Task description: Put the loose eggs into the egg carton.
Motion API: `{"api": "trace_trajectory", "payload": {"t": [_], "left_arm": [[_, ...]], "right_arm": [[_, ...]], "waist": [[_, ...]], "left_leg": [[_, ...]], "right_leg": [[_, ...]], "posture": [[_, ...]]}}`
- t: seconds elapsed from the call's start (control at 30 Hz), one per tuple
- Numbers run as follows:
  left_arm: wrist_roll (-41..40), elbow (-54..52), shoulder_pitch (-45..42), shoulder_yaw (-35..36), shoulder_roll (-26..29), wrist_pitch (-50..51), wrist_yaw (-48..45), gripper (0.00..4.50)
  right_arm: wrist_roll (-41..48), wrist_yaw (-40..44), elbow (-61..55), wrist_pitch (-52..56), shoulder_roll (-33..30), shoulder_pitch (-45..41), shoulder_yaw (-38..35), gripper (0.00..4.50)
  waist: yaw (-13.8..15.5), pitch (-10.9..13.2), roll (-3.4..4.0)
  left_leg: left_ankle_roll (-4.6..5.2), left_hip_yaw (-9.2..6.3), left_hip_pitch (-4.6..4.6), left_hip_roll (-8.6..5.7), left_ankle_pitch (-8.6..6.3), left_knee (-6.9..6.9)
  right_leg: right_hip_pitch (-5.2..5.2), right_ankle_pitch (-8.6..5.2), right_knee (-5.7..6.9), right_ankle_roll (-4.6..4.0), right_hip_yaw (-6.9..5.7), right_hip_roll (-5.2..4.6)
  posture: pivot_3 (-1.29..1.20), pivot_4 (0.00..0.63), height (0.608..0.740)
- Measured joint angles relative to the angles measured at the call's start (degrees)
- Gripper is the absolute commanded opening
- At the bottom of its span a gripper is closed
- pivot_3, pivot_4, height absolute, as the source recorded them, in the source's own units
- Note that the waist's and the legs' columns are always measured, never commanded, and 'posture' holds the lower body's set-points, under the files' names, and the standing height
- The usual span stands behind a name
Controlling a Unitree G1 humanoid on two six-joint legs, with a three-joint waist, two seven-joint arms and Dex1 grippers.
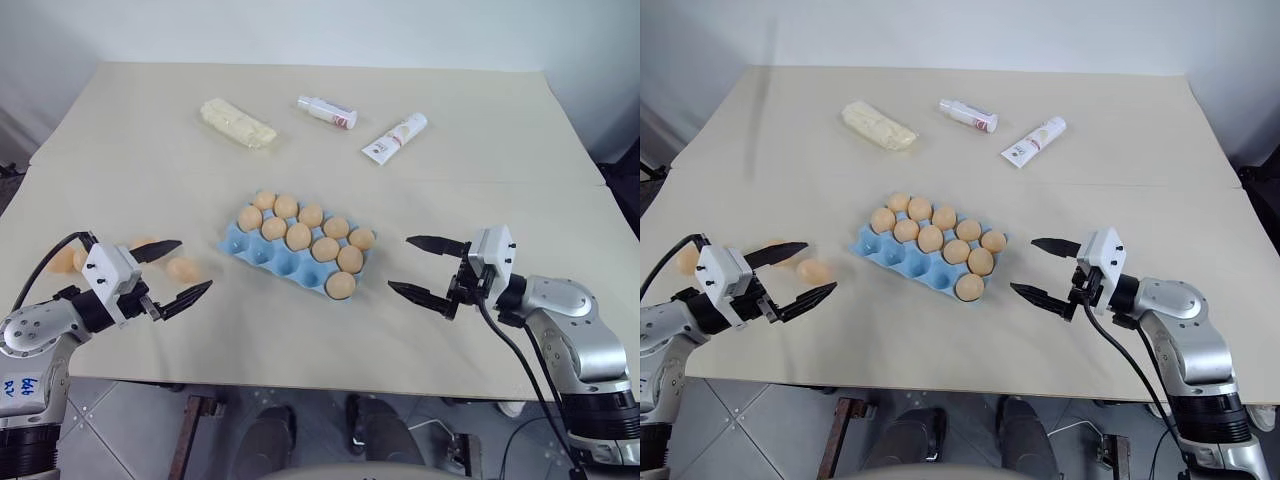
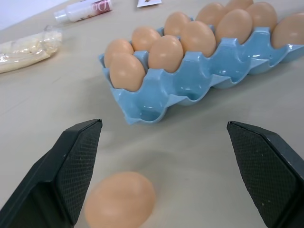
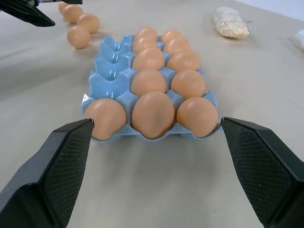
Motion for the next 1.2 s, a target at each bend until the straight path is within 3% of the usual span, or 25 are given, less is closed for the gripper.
{"api": "trace_trajectory", "payload": {"t": [0.2, 0.5, 0.7, 0.97, 1.2], "left_arm": [[1.1, -0.4, 1.7, 1.9, -1.7, -0.7, 3.4, 4.49], [-0.5, -2.0, 16.6, 13.7, -11.9, 0.0, 13.1, 4.49], [-0.9, -6.1, 21.1, 13.2, -17.2, 0.5, 16.6, 4.49], [1.2, -5.1, 8.9, 5.3, -16.4, 4.7, 20.0, 4.49], [5.3, 3.5, -1.3, -0.1, -15.9, 4.9, 21.3, 4.49]], "right_arm": [[0.0, 0.2, 0.3, -0.1, 1.4, -1.6, 0.3, 4.5], [1.9, 1.5, -3.0, -2.1, 7.0, -4.4, 4.6, 4.5], [2.3, 3.0, -3.9, -5.8, 8.8, -4.4, 6.3, 4.5], [1.6, 5.4, -2.6, -7.3, 7.2, -2.1, 6.8, 4.5], [1.0, 4.3, -2.1, -7.4, 7.2, 1.4, 6.7, 4.5]], "waist": [[-0.2, 0.0, 0.0], [-0.1, 0.0, -0.03], [1.2, -0.1, -0.14], [1.2, -0.1, -0.17], [0.8, -0.1, -0.17]], "left_leg": [[0.0, 0.01, 0.02, 0.01, 0.0, 0.01], [-0.01, 0.03, 0.08, 0.02, -0.04, 0.1], [0.0, -0.03, 0.08, 0.02, -0.04, 0.22], [-0.01, 0.03, 0.07, 0.02, -0.04, 0.28], [-0.04, 0.05, 0.07, 0.02, -0.05, 0.25]], "right_leg": [[-0.01, 0.0, 0.05, 0.0, 0.01, 0.02], [0.09, 0.0, 0.02, 0.01, 0.02, 0.01], [0.16, 0.0, 0.03, 0.01, -0.02, 0.0], [0.17, 0.02, 0.08, 0.03, -0.04, 0.0], [0.09, 0.02, 0.15, 0.04, -0.04, 0.06]], "posture": [[0.0, 0.15, 0.74], [0.0, 0.15, 0.74], [0.0, 0.15, 0.74], [0.0, 0.15, 0.74], [0.0, 0.15, 0.74]]}}
